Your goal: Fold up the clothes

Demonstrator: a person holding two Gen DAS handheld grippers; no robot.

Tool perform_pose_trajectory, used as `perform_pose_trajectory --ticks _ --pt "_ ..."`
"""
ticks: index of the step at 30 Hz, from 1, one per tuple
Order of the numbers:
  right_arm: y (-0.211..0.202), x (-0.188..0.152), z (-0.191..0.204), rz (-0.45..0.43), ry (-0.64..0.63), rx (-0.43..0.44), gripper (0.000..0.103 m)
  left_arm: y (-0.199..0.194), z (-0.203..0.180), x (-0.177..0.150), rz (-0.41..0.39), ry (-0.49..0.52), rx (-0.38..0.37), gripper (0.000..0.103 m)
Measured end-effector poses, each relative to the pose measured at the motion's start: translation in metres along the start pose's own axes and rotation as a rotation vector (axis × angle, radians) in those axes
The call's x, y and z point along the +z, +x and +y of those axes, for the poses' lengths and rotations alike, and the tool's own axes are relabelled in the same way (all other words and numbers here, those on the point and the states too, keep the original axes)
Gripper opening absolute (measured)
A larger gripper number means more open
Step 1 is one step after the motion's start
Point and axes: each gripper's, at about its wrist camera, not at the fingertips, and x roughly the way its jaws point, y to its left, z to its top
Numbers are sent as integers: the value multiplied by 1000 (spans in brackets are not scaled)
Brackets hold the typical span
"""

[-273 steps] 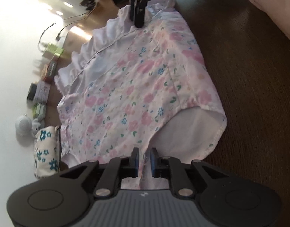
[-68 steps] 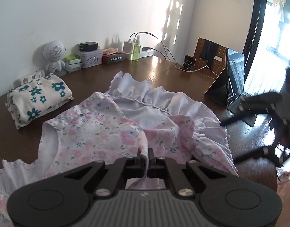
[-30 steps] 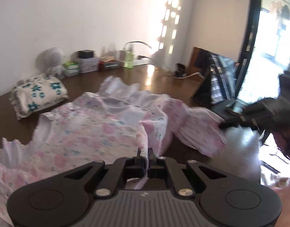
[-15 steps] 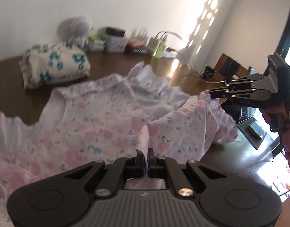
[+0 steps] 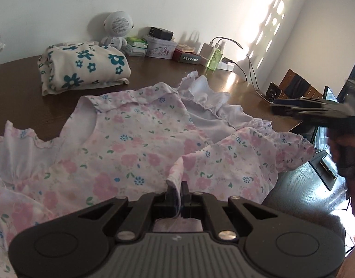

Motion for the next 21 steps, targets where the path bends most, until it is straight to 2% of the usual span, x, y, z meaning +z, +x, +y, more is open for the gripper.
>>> perform_pose_trajectory --ticks 3,6,8,10,11,13,16,18,21 --pt "-29 -8 -12 -1 121 56 62 0 0 -1 -9 -3 1 2" --pt "-27 -23 -23 64 246 123 62 0 -2 -2 -17 0 6 2" --pt "-20 -32 -28 106 319 170 55 -1 -3 -2 -21 -2 7 2" --pt "-11 -35 -30 134 375 238 13 -3 -4 -1 -29 -5 6 2" --pt "-8 -34 -30 135 377 247 6 -3 -4 -1 -34 -5 11 2" --pt "-7 -30 -25 119 335 218 3 -4 -4 0 -43 -9 25 2" --pt "-3 -21 -19 96 211 110 2 -2 -2 -1 -42 -16 47 2" --pt "4 -20 -15 108 150 62 2 -1 -1 -2 -39 -18 60 2" --pt "19 -28 -11 153 119 41 2 -1 -2 -3 -41 -12 69 3"
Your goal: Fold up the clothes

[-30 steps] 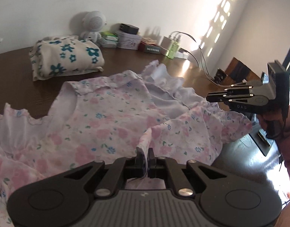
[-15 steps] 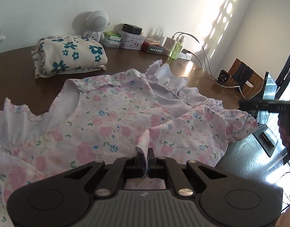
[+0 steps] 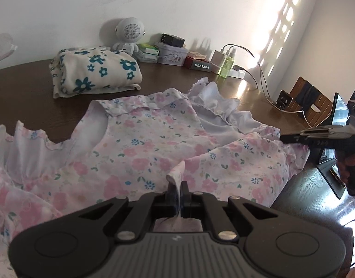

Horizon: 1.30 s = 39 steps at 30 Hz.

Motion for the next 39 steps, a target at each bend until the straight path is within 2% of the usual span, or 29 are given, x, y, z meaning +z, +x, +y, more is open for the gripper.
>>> perform_pose_trajectory --ticks 3,6,8,9,10,12,14,15,16,17,19,21,24,31,35,39 --pt "8 -5 0 16 13 7 5 -6 0 1 -21 4 29 11" --pt "-1 -3 -7 -7 67 16 15 -25 -6 5 -86 34 110 19" --pt "-19 1 -6 -66 74 4 21 -38 -15 6 -136 79 151 33" --pt "-28 3 -2 -95 65 -2 28 -42 -21 6 -153 105 159 44" --pt "-35 6 6 -125 47 -11 37 -43 -28 6 -163 130 159 47" --pt "-44 10 33 -184 -31 1 40 -43 -44 3 -173 178 144 46" --pt "-37 10 65 -194 -119 69 40 -34 -59 -2 -153 222 99 40" --pt "-29 8 80 -180 -152 108 40 -27 -62 -5 -131 243 91 28" --pt "-20 6 95 -166 -185 147 39 -20 -65 -9 -107 262 87 20" --pt "-10 2 107 -148 -211 163 38 -13 -68 -12 -82 282 83 19" --pt "8 -8 125 -120 -261 139 36 -5 -69 -21 -53 316 119 19" --pt "17 -21 136 -124 -325 85 36 -9 -60 -27 -48 296 129 19" --pt "16 -30 123 -136 -333 52 36 -16 -45 -33 -45 254 151 21" --pt "15 -27 60 -127 -152 -49 37 -45 -14 -47 -79 141 251 21" --pt "20 -30 49 -128 -102 -33 37 -51 -12 -50 -87 126 265 21" --pt "20 -32 48 -131 -88 -29 39 -70 -3 -51 -144 36 210 21"
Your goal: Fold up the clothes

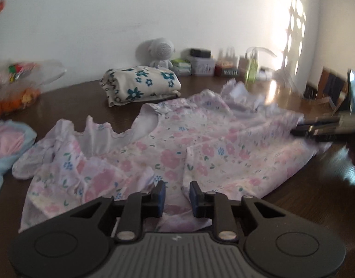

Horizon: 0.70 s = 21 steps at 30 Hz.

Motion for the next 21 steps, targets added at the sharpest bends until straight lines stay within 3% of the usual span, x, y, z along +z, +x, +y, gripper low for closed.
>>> perform_pose_trajectory --ticks 3,9,10,12,14,15,18,21 --pt "1 0 -1 -2 8 2 39 -21 17 4 -70 -80 -4 25" --pt "0 0 1 -3 12 -4 40 -28 59 14 -66 -57 283 34" --pt "0 0 1 -2 12 -5 40 -27 64 17 -61 -38 311 42" --pt "0 0 1 -1 13 -7 39 -21 76 20 -16 13 304 50" --pt "0 0 2 0 14 -11 40 -11 82 21 47 33 262 50" --pt "0 1 2 0 14 -12 40 -6 85 21 79 41 239 48" --pt "-1 1 3 1 14 -17 39 2 91 18 129 45 205 11" --pt "-1 0 3 1 14 -20 40 -7 92 13 115 17 200 6"
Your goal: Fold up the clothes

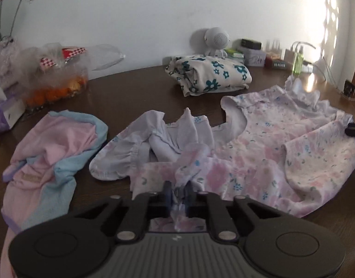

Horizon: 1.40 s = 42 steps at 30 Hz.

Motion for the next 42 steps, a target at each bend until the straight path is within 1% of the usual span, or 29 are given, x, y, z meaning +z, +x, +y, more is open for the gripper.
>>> perform_pose_trajectory --ticks 3,8,15,19,24,27,32,33,35,37,38,39,41,42 --pt "0 0 0 1 2 1 40 -13 5 -9 -10 -49 17 5" --pt "0 -1 -1 -1 -1 1 40 -32 12 -24 23 -120 25 5" --pt "-1 -1 1 -5 -19 -8 40 -50 2 -37 52 -117 42 5" --pt "-1 -1 1 -7 -31 -14 40 -53 2 -41 61 -128 45 6" --pt "0 -2 2 -13 -63 -29 40 -55 -3 -44 55 -118 72 6" --pt "0 -1 1 -15 -71 -32 40 -56 -3 -46 53 -128 75 9" --pt "1 -1 -1 -16 -71 -31 43 -61 -5 -48 42 -137 79 8" --pt "1 -1 -1 -16 -72 -32 44 -62 -6 -49 36 -138 79 11" --pt "0 0 -2 -14 -73 -23 44 -72 -6 -45 -10 -153 89 16" --pt "-5 3 -5 -28 -61 3 44 -90 -9 -35 -100 -144 102 30" --pt "-9 5 -6 -41 -51 20 44 -99 -10 -29 -148 -138 109 33" --pt "-14 8 -6 -58 -42 39 44 -106 -14 -24 -186 -122 97 37" --pt "-25 15 0 -92 -49 72 47 -103 -29 -11 -195 -54 23 40" --pt "-30 18 5 -105 -63 88 48 -100 -37 -5 -195 -18 -17 43"
